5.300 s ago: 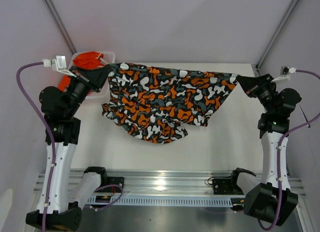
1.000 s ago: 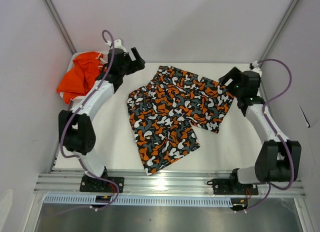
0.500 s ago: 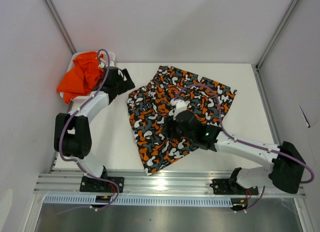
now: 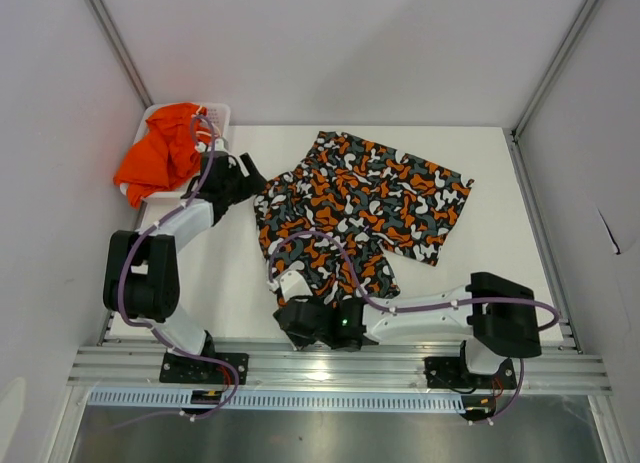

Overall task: Fold and stack the shorts
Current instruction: Flatten the shorts out, then fold the shorts

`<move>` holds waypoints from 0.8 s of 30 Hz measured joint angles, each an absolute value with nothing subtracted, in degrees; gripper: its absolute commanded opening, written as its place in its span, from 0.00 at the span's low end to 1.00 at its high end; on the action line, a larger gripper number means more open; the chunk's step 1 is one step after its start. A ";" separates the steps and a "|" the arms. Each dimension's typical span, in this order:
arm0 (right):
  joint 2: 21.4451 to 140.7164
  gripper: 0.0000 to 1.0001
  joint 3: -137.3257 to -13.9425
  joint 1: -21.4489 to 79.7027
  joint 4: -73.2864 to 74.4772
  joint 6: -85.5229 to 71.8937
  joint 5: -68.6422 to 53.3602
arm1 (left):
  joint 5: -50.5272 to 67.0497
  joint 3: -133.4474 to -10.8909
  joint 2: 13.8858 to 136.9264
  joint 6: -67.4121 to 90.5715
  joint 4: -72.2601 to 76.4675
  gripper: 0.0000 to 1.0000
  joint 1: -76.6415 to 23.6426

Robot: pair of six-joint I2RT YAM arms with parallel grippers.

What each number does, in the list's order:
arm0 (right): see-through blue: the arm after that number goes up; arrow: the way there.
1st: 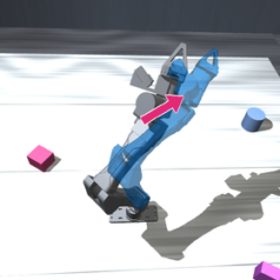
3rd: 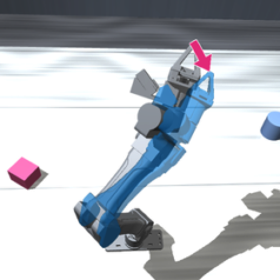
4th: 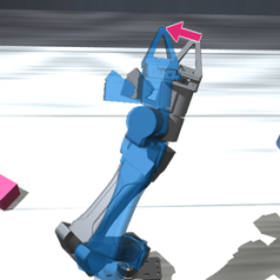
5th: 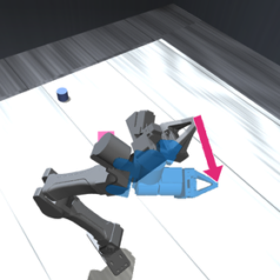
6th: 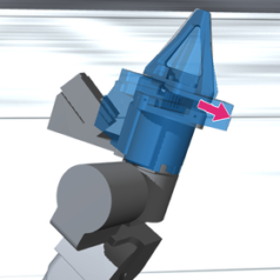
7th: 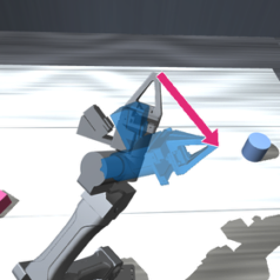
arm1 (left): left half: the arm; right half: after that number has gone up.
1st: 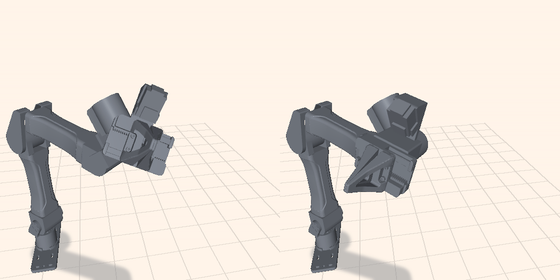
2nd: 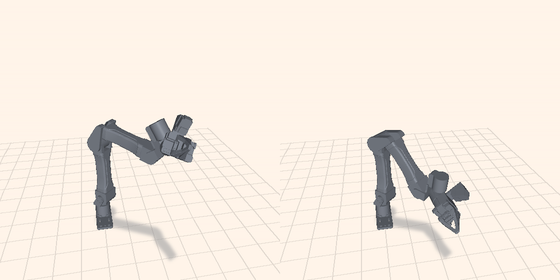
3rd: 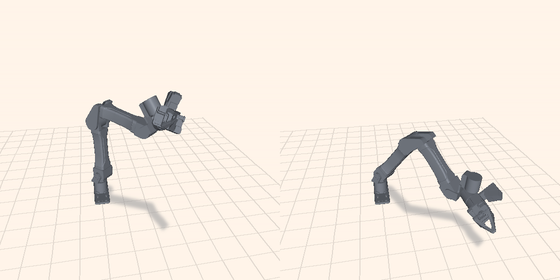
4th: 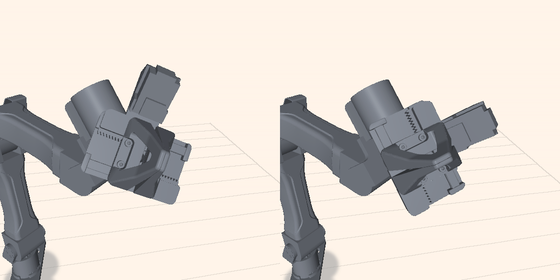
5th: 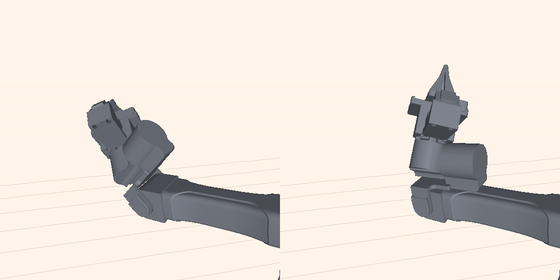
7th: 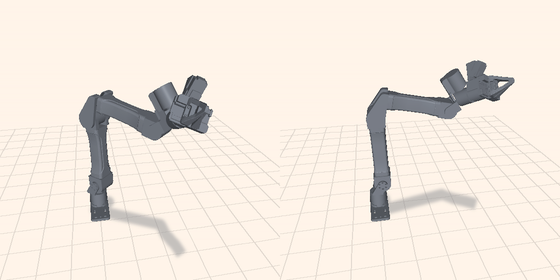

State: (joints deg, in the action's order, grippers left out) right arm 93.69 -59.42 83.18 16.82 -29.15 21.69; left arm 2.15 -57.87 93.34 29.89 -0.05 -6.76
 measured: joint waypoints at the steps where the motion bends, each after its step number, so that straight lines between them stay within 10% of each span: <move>1: 94.63 0.58 -60.03 83.46 16.84 -29.30 21.85 | 2.66 -57.71 93.34 29.87 0.86 0.85 -6.68; 12: 108.14 0.53 -69.14 86.06 20.51 -31.51 23.62 | 9.98 -52.10 95.42 29.80 9.80 0.82 -2.09; 24: 107.13 0.00 -66.26 86.80 21.93 -34.33 26.09 | 14.02 -50.26 97.56 30.00 15.38 0.79 -1.21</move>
